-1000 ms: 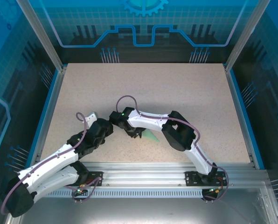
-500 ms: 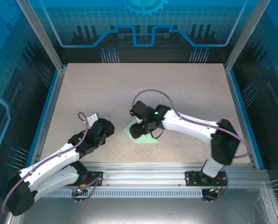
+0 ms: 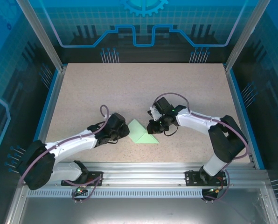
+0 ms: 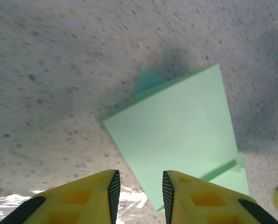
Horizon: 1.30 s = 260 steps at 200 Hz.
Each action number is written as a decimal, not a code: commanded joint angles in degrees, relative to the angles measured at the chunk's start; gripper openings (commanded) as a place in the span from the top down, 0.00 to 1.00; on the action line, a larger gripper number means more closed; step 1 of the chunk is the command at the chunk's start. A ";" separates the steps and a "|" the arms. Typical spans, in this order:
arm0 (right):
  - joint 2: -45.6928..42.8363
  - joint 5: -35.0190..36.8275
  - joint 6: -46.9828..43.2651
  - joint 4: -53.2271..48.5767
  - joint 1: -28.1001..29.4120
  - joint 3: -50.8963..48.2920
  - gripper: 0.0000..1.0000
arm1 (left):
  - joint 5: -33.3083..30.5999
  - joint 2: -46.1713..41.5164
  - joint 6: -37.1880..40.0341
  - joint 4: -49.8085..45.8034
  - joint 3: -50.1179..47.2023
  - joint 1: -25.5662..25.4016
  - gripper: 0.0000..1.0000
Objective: Fold a paper plane with a square sheet of paper (pick it up from the middle)
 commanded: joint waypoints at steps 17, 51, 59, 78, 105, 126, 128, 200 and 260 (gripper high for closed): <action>5.24 -2.45 -1.73 1.16 -0.91 2.90 0.92 | 2.03 4.73 0.84 -0.02 4.52 -2.86 0.66; 7.63 -1.75 -1.69 1.74 -2.34 2.60 0.92 | 2.28 5.78 -0.50 0.56 3.95 -3.65 0.66; 7.99 -1.48 -1.73 1.70 -2.67 2.48 0.91 | 2.32 5.78 -0.50 0.51 3.77 -3.59 0.66; 9.05 -1.91 -1.69 2.33 -3.36 1.96 0.91 | 2.72 5.65 -0.48 0.59 3.58 -3.66 0.65; 11.17 -2.16 -1.26 3.67 -4.72 0.89 0.91 | 3.98 5.78 -0.47 1.28 3.45 -3.92 0.62; 11.67 -4.63 0.34 6.88 -5.96 -0.93 0.91 | 4.56 5.78 -1.44 1.46 3.28 -4.52 0.57; 11.74 -4.77 0.51 7.05 -6.03 -1.13 0.91 | 4.59 5.71 -1.55 1.43 3.29 -4.54 0.57; 11.76 -6.20 2.85 10.90 -7.39 -3.84 0.90 | 5.87 7.07 -8.44 4.55 0.69 -5.78 0.39; 12.01 -6.48 2.76 11.14 -8.45 -4.57 0.90 | 6.74 9.81 -13.76 8.47 -0.59 -6.14 0.35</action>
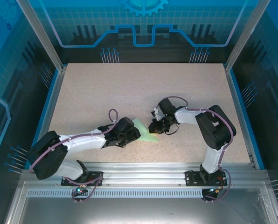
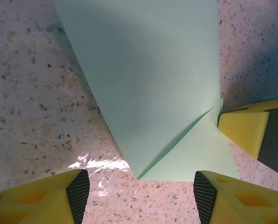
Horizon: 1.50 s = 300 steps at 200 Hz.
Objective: Fold a paper plane with a square sheet of paper (pick it up from the middle)
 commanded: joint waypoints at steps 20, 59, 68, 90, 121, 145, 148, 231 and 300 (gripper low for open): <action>1.43 1.97 0.50 0.15 -1.55 -1.57 0.90 | 2.83 3.15 -3.03 6.01 -1.11 -0.63 0.35; 1.37 1.61 0.52 0.07 -1.82 -1.63 0.89 | 3.41 4.94 -3.63 8.26 -0.82 -0.80 0.36; 1.46 1.62 0.58 0.15 -1.90 -1.62 0.90 | 3.53 4.88 -3.92 9.45 -1.38 -0.80 0.38; 1.61 1.44 0.59 0.23 -1.91 -1.62 0.89 | 3.43 4.74 -3.97 11.59 -1.93 -0.80 0.44; 1.60 1.38 0.94 0.74 -2.04 -2.03 0.90 | 2.69 4.44 -3.51 13.22 -1.76 -0.80 0.50; 1.03 1.26 1.37 1.42 -2.16 -2.67 0.89 | 1.65 4.21 -3.64 14.51 -1.58 -0.72 0.51; 0.96 1.34 1.40 1.40 -2.20 -2.74 0.89 | 1.52 4.09 -3.61 14.51 -1.51 -0.72 0.51; 0.62 1.53 1.73 1.29 -2.76 -2.59 0.88 | -0.03 2.94 -7.04 18.76 -2.92 -0.78 0.43; 0.72 1.61 1.95 1.64 -2.78 -2.85 0.88 | -3.65 1.44 -7.64 17.33 -2.66 -0.99 0.39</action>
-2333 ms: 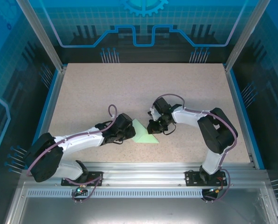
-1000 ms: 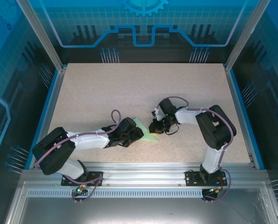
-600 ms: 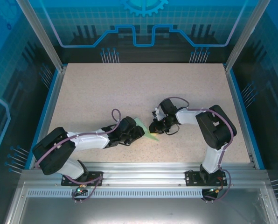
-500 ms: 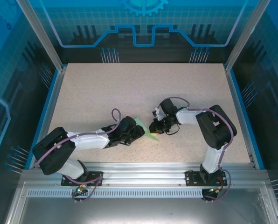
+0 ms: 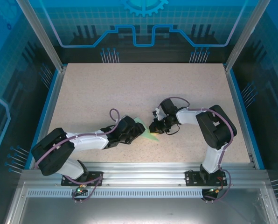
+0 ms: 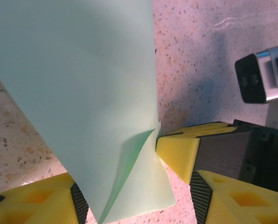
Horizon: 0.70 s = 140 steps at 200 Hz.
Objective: Fold a paper plane with a square sheet of paper (pick it up from the middle)
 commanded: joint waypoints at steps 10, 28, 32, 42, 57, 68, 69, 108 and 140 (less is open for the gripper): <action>0.66 3.71 0.53 -0.87 -1.49 -1.33 0.88 | -1.96 -1.33 0.13 -0.10 -0.21 -0.48 0.41; 0.48 3.45 0.67 -0.46 -1.49 -1.38 0.87 | -0.53 0.09 0.75 0.52 0.76 -0.47 0.48; 0.44 3.38 0.60 -0.44 -1.48 -1.34 0.87 | -0.31 0.56 0.89 0.40 1.12 -0.48 0.50; 0.08 3.27 0.53 -0.09 -1.48 -1.32 0.86 | 0.39 1.53 1.09 0.35 1.73 -0.43 0.55; -0.52 3.38 0.44 0.36 -1.48 -1.38 0.85 | 0.80 2.63 1.19 -0.13 2.52 -0.31 0.62; -1.06 3.66 0.30 0.38 -1.48 -1.38 0.84 | 1.81 3.41 1.33 -1.13 3.29 0.40 0.67; -1.15 3.68 0.28 0.37 -1.44 -1.38 0.84 | 1.92 3.48 1.40 -1.32 3.36 0.49 0.68; -2.24 5.48 1.44 -0.01 -1.62 -3.09 0.84 | 5.90 4.93 5.12 -4.62 6.49 3.52 0.78; -4.26 4.51 4.32 3.01 -1.63 -4.89 0.84 | 8.61 6.62 8.52 -6.38 9.28 5.10 0.83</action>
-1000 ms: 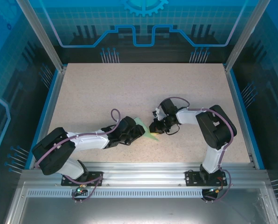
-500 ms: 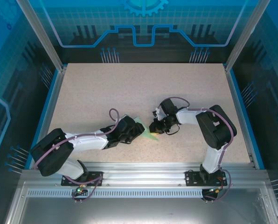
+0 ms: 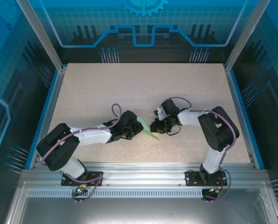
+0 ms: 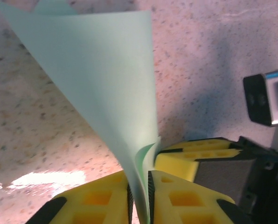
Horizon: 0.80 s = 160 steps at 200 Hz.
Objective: Fold a paper plane with a square sheet of paper (pick it up from the middle)
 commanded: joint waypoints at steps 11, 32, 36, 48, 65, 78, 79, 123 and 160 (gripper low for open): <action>-2.20 2.38 2.41 0.50 -1.23 -2.32 0.83 | 4.58 2.10 4.21 -2.96 3.11 1.75 0.86; -2.79 2.99 1.46 -0.24 -1.30 -2.07 0.82 | 6.46 3.60 4.76 -4.04 4.13 2.42 0.89; -2.80 3.06 1.22 -0.48 -1.36 -1.87 0.82 | 6.77 3.93 4.93 -4.43 4.35 2.50 0.89; -2.83 3.01 0.72 -0.81 -1.32 -1.68 0.82 | 8.00 5.03 5.76 -5.75 5.42 2.84 0.91; -2.99 2.74 0.54 -0.68 -1.34 -1.68 0.81 | 9.10 5.97 6.32 -6.56 5.93 3.50 0.93; -3.16 2.80 0.37 -0.66 -1.32 -1.69 0.81 | 9.90 6.27 6.44 -6.13 5.91 3.92 0.93; -3.15 2.81 0.37 -0.69 -1.32 -1.72 0.81 | 9.96 6.28 6.50 -6.13 5.91 3.98 0.93; -7.27 5.68 -2.60 -2.10 -1.45 -2.13 0.75 | 11.69 6.63 8.34 -9.25 8.17 5.16 0.96; -14.20 7.48 -8.00 -2.31 -1.58 -3.54 0.62 | 15.12 7.66 8.58 -10.65 9.65 6.34 0.96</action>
